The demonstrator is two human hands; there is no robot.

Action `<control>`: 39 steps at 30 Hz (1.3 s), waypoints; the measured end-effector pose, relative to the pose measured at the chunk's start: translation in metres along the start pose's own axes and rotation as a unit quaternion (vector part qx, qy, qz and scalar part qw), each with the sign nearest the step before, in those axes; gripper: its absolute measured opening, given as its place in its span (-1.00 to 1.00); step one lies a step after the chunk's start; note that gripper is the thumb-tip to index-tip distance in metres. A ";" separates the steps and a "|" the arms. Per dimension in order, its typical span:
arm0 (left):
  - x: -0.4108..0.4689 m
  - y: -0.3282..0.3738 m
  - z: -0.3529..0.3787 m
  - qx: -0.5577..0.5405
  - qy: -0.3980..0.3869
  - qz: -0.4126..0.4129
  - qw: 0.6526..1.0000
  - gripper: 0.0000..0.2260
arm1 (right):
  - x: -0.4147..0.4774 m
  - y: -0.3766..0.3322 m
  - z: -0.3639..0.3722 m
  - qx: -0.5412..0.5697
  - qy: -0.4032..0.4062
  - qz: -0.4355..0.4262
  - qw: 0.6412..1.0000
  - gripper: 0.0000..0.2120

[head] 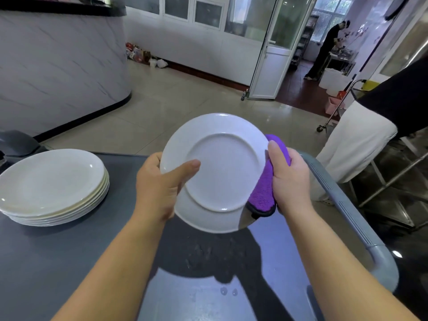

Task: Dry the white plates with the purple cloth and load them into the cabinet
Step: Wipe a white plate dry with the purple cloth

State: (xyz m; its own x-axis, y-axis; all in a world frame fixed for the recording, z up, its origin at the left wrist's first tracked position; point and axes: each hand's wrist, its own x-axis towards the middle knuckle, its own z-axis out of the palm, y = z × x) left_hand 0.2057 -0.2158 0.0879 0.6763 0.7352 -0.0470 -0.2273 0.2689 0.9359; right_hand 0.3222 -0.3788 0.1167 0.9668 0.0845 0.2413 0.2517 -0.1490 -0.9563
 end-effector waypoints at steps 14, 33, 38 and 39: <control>-0.003 0.008 0.006 -0.023 -0.048 -0.010 0.999 -0.53 | -0.002 0.001 -0.011 0.028 -0.021 0.040 0.999 -0.78; -0.005 0.005 0.017 0.014 -0.009 0.055 0.998 -0.56 | -0.005 -0.004 -0.006 0.059 0.053 0.012 0.997 -0.86; -0.024 -0.017 0.036 -0.064 0.065 0.063 0.994 -0.56 | -0.047 0.019 0.021 0.145 0.124 0.130 0.973 -0.83; -0.022 -0.018 0.034 -0.058 0.045 0.053 0.996 -0.52 | -0.044 0.020 0.019 0.141 0.118 0.133 0.974 -0.83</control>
State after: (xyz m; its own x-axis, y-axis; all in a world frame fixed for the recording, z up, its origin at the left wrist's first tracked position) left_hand 0.2186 -0.2575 0.0839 0.5801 0.8145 0.0142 -0.3772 0.2531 0.8909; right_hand 0.2839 -0.3671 0.0834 0.9879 -0.1534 -0.0226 -0.0003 0.1437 -0.9896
